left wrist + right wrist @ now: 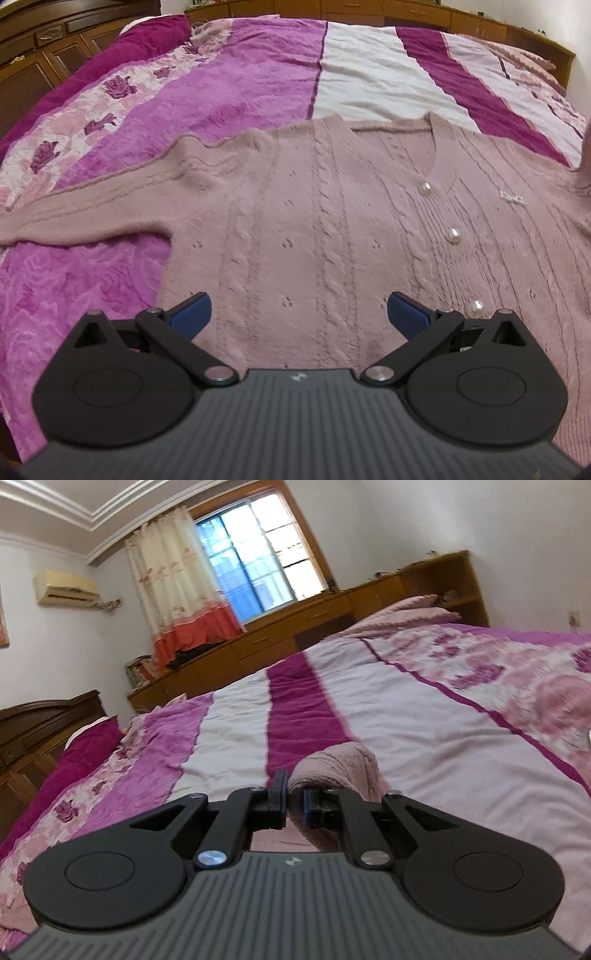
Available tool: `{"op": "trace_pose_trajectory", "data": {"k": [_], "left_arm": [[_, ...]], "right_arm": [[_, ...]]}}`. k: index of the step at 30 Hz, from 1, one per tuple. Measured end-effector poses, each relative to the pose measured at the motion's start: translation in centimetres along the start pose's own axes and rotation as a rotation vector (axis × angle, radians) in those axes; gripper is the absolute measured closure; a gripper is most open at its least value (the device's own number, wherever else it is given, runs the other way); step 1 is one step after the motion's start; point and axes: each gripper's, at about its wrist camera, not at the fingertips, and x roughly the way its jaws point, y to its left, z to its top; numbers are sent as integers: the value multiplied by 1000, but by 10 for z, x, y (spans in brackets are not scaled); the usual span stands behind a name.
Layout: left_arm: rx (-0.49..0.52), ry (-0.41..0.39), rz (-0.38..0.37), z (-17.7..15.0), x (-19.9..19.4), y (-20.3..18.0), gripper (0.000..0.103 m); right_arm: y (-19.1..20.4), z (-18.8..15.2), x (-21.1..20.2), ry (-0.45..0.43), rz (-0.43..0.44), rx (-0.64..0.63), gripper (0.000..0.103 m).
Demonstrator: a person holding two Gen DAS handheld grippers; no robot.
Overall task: Fold small clothes
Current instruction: 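Carry the held sleeve across the cardigan front and open the right gripper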
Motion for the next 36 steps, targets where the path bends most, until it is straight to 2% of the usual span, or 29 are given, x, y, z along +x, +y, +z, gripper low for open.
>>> {"op": "trace_pose_trajectory", "data": {"k": [4,10,18,21,28,36], "left_arm": [[-15,-1,2,8,0,7,0],[-29,-22,-18,20,-2,15,0],[-69,-32,-11,22,0,30,0],[-83,-21,-8,20,3,37,0],[-92,-7,1,15,9,46,0],[-94,4,-4,14,16,45,0]], "right_arm": [[35,-3,6,11,34,-27,93],[87,-24,24,74,70,-63,93],[144,-66,57,152,138,-129,93],[159,-86,72,207,154,-162,93],[167,-136,102,336,166,-173,93],[162,-162,119,439,171,-166,91]]}}
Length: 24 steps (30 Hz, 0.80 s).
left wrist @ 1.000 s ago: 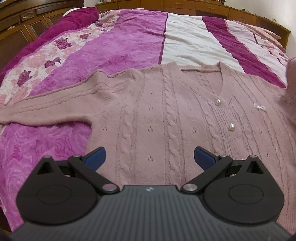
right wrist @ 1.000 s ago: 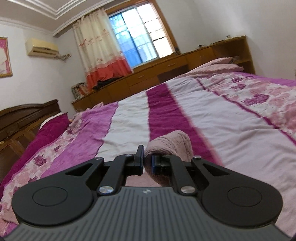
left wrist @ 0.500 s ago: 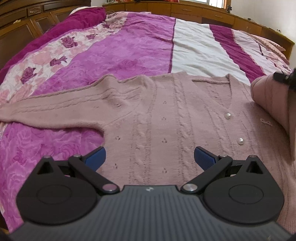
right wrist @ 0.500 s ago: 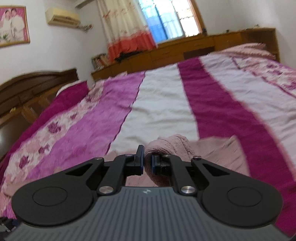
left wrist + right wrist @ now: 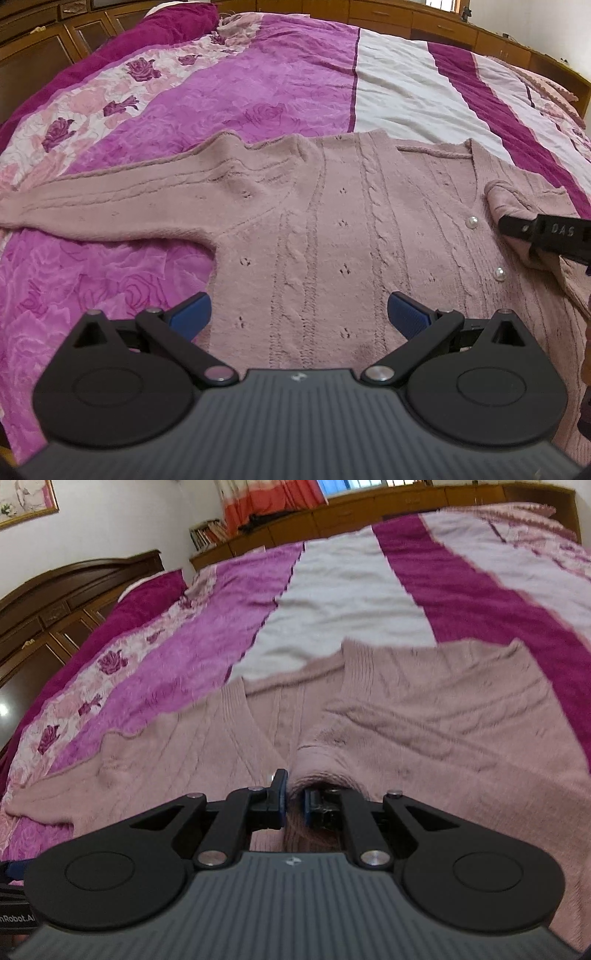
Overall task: Fold small clothes
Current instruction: 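Carry the held sleeve across the cardigan front and open the right gripper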
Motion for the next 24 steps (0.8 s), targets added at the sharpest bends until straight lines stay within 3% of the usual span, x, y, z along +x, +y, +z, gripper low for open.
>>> {"op": "trace_pose_trajectory", "data": {"k": [2,5,7,10,18,24], "left_arm": [[8,1,-1,-1,0,-2,0],[17,-1,0,-2,0,-4,0],[19,-2,0,-2,1,-4,0],[17,0,-1,-2,1,-5,0],[32,-7,-4,-5,1,-6,0],[27,-12,-17,-4,-2,-7,0]], "right_arm": [[-4,-2,2,18,8,18,83],[-5,-5,2,18,38,47,66],[-4,-7,0,14,57,53,49],[-1,-10,-7,10,72,57,33],[2,-17,-28,17,79,75,16],[-4,-24,-45,32,82,97,15]]}}
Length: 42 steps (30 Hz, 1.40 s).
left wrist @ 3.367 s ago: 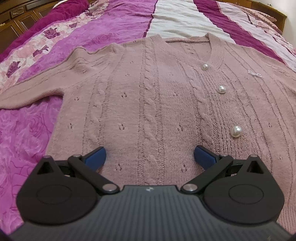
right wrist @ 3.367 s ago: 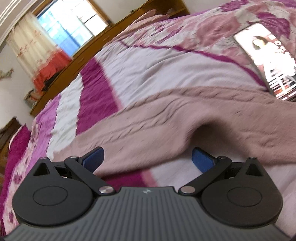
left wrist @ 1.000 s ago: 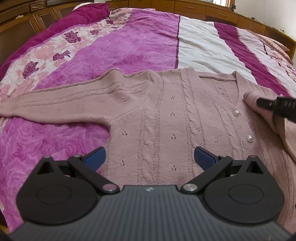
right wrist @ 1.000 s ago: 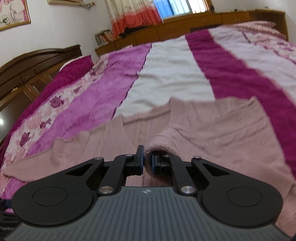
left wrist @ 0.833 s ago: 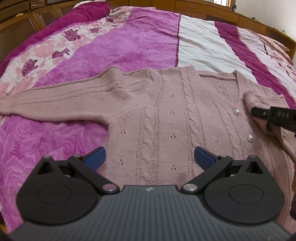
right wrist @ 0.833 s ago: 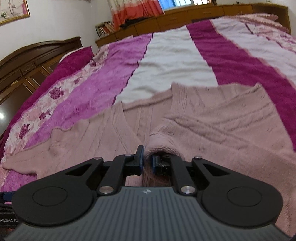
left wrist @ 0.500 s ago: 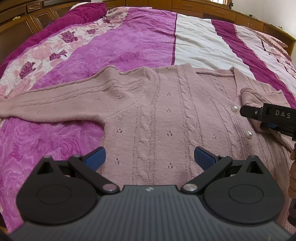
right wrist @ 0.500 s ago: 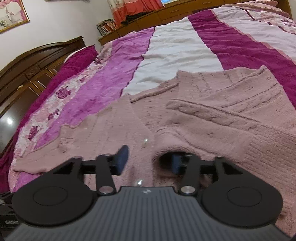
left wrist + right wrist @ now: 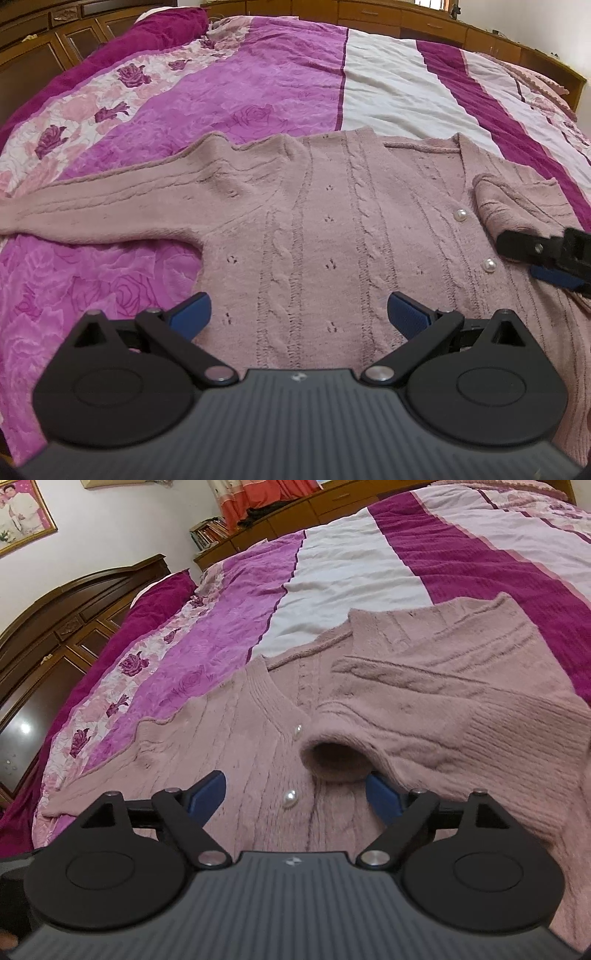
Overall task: Fold small clothes
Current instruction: 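Carry the held sleeve across the cardigan front and open the right gripper, then move the left gripper to the folded sleeve cuff and close on it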
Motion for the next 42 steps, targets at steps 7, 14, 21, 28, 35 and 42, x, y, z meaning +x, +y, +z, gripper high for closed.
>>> {"op": "trace_pose_trajectory", "data": {"k": [7,14,21,28,35,42], "left_arm": [[7,-7,-20,2,-4,-8,0],[42,-34,-41,7,-12,-28,0],[152,-72,-131,12,-20,-65,0],[271,-102,-232,9,-17,-117,1],[449,-93,-300,-9,-7,-168,13],[577,-132,-347,-25,-4,-206,16]], "right_arm": [[-5,-4,-42,-54,4,-16,12],[-24,-5,-81,-170,-46,-31,10],[-63,3,-104,-260,-92,123,9],[-90,9,-122,-302,-87,239,9],[-111,10,-135,-315,-76,336,9],[-126,5,-141,-334,-91,389,9]]}}
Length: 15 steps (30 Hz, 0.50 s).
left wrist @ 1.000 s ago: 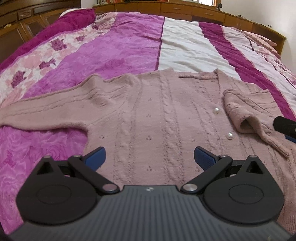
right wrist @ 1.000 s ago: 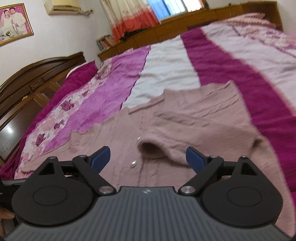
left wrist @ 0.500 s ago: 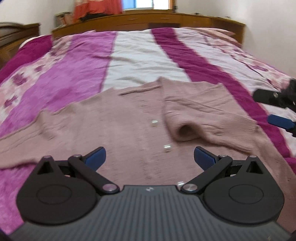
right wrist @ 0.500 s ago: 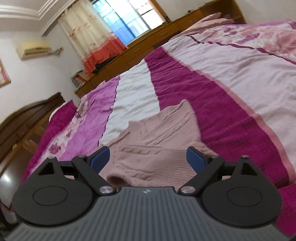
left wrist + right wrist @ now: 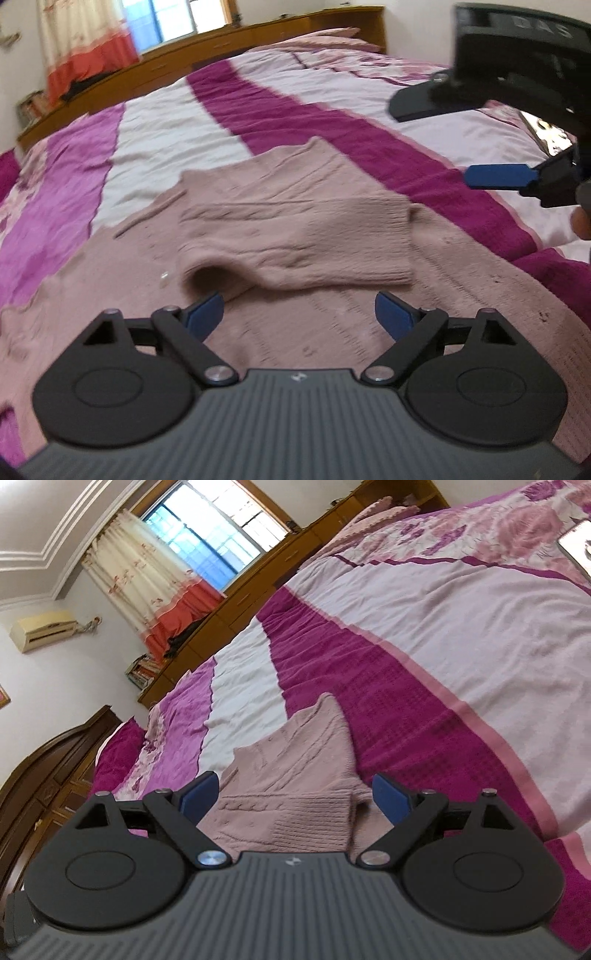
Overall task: Fold small clothes
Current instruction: 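Move the left gripper to the folded sleeve cuff and close on it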
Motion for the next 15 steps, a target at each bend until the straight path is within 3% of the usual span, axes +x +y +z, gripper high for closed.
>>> {"op": "trace_pose_trajectory", "data": {"k": [5,9,15], "left_arm": [[44,6,-26,3,13,-14,33],[81,-23,-42,5,13,-21,33],[226,-56,-117,8,7,-33,33]], "right_arm": [[-10,0,2,16,0,43,9],[-13,1,1,7,8,51,9],[-19,4,2,15,14,74,9]]}}
